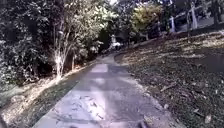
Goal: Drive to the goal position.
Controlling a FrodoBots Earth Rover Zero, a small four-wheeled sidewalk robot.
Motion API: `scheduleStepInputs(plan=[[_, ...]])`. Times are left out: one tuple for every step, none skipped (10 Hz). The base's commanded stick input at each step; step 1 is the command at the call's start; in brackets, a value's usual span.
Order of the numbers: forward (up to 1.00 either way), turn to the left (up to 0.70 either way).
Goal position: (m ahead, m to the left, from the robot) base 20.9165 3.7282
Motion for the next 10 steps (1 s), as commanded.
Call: scheduleStepInputs(plan=[[0.5,0.0],[0.5,0.0],[0.5,0.0],[0.5,0.0],[0.5,0.0],[0.5,0.0],[0.5,-0.2],[0.5,-0.5],[0.5,-0.5],[0.5,-0.43]])
